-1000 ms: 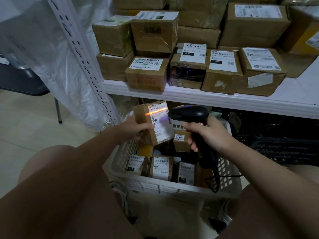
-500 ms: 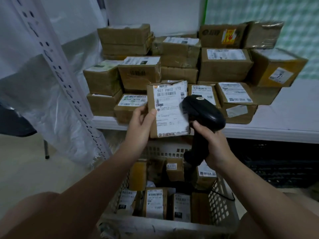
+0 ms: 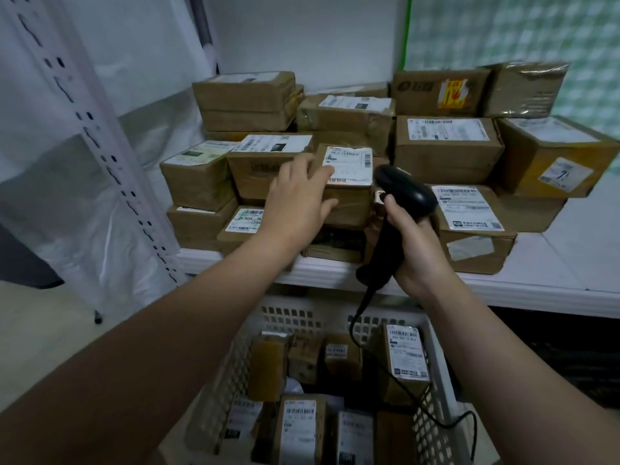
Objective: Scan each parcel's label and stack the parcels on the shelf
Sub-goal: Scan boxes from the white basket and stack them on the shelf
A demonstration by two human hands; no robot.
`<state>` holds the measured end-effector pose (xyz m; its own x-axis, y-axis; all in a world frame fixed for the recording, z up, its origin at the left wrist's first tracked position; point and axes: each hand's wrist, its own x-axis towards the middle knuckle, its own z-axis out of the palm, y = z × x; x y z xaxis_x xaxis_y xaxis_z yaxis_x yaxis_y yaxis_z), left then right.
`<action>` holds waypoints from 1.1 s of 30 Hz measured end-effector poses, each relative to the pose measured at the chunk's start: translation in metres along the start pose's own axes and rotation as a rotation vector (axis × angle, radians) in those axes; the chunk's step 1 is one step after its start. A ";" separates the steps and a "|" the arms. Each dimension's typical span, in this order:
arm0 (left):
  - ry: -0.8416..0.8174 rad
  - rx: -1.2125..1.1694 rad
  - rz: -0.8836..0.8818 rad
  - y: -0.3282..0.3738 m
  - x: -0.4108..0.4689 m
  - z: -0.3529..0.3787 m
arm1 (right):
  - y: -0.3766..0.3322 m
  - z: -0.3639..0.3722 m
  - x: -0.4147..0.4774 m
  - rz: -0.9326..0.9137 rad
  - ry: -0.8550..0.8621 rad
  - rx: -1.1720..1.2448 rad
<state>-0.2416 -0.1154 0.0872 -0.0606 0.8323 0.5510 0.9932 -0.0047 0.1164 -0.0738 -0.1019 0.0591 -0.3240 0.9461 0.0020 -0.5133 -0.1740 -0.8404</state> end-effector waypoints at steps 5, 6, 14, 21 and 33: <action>0.105 0.196 0.306 0.003 0.016 0.012 | -0.005 0.000 0.009 -0.005 0.054 0.006; 0.090 0.204 0.315 0.004 0.019 0.013 | -0.005 -0.001 0.009 0.000 0.077 -0.006; 0.064 0.173 0.213 -0.007 0.033 0.021 | -0.004 -0.014 -0.001 0.065 0.108 -0.176; 0.239 -0.076 0.270 -0.015 -0.033 0.029 | 0.005 -0.034 -0.030 0.130 -0.088 -0.377; -0.453 -0.003 -0.094 -0.079 -0.206 0.125 | 0.118 -0.053 -0.065 0.545 -0.016 -0.654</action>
<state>-0.2949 -0.2175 -0.1389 -0.1001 0.9876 0.1212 0.9851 0.0812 0.1518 -0.0716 -0.1692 -0.0692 -0.4067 0.7707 -0.4906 0.2786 -0.4068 -0.8700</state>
